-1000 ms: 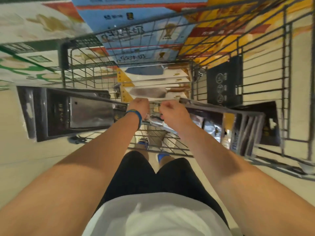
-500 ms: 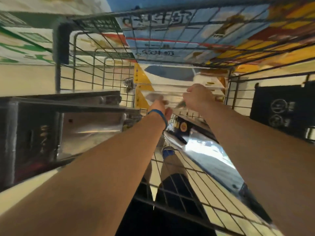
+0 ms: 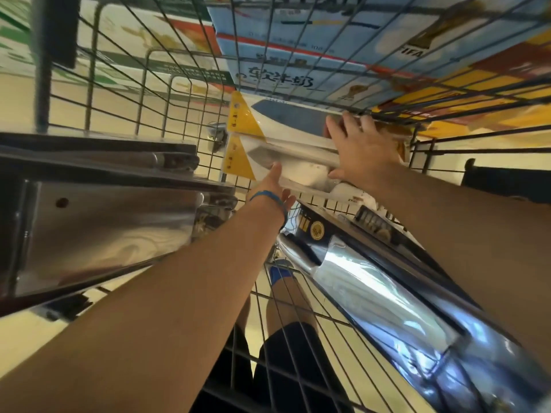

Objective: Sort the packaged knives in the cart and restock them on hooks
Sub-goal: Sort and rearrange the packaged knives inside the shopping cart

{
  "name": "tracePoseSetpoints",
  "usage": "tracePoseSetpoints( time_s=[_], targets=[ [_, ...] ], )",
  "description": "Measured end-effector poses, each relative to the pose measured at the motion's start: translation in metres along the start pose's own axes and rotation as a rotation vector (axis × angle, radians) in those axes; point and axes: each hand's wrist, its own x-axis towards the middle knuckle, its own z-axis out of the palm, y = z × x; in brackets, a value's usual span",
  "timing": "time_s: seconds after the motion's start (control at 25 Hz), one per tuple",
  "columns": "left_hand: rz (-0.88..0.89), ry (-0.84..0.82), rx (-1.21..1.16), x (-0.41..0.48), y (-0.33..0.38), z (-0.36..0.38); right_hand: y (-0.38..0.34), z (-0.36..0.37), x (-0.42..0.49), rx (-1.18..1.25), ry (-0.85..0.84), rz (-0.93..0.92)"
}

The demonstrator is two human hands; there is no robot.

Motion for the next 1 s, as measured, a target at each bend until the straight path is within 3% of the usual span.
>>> tracePoseSetpoints(
  time_s=[0.28, 0.4, 0.56, 0.8, 0.92, 1.0],
  targets=[
    [0.133, -0.189, -0.146, -0.011, 0.016, 0.022, 0.013, -0.007, 0.006, 0.114, 0.11, -0.009],
    [0.227, -0.176, -0.161, -0.021, 0.027, 0.042, 0.013, -0.014, 0.006, 0.093, 0.177, 0.018],
    [0.196, -0.171, -0.268, -0.022, 0.026, 0.03, 0.026, -0.014, -0.003, 0.044, 0.344, -0.085],
    [0.073, 0.072, 0.034, 0.009, 0.015, 0.006, 0.026, 0.004, 0.001, -0.022, 0.014, -0.046],
    [0.147, 0.116, 0.358, 0.007, 0.006, -0.011, 0.02, 0.007, -0.005, 0.061, 0.054, -0.069],
    [0.083, 0.134, 0.384, 0.008, 0.005, -0.014, 0.02, 0.008, -0.008, 0.082, 0.136, -0.118]
  ],
)
